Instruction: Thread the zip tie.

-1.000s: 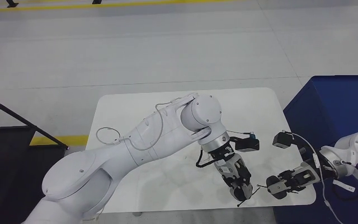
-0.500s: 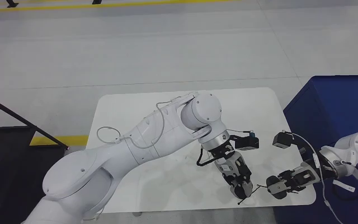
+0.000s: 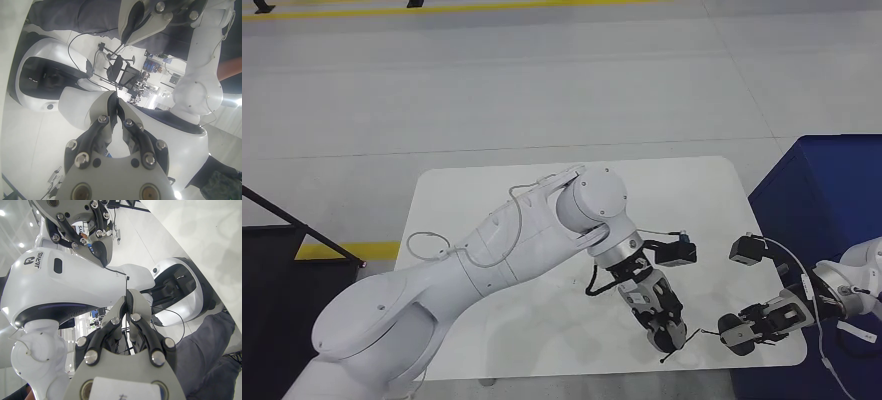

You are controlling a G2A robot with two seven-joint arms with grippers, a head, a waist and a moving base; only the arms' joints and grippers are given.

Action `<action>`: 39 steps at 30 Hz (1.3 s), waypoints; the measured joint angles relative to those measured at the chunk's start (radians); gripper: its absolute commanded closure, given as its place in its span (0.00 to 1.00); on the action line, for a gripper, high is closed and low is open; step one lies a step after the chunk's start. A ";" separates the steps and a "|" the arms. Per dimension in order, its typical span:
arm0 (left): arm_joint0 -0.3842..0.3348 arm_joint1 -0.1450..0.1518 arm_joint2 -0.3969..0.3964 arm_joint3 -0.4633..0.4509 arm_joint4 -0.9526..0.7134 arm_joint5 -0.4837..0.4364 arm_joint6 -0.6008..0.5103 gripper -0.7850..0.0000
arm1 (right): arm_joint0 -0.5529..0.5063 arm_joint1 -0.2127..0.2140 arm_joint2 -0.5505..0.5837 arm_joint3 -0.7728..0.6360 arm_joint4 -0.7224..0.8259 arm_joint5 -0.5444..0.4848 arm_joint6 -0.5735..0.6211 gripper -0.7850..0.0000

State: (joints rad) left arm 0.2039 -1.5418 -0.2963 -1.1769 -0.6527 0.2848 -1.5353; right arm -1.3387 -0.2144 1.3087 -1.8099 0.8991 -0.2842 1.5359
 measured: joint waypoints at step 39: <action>-0.021 -0.022 0.038 0.035 -0.044 -0.014 -0.001 1.00 | 0.000 0.000 0.000 0.000 0.000 0.000 0.000 1.00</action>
State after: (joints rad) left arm 0.1825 -1.5642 -0.2582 -1.1418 -0.6964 0.2706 -1.5359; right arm -1.3387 -0.2144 1.3087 -1.8099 0.8991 -0.2842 1.5359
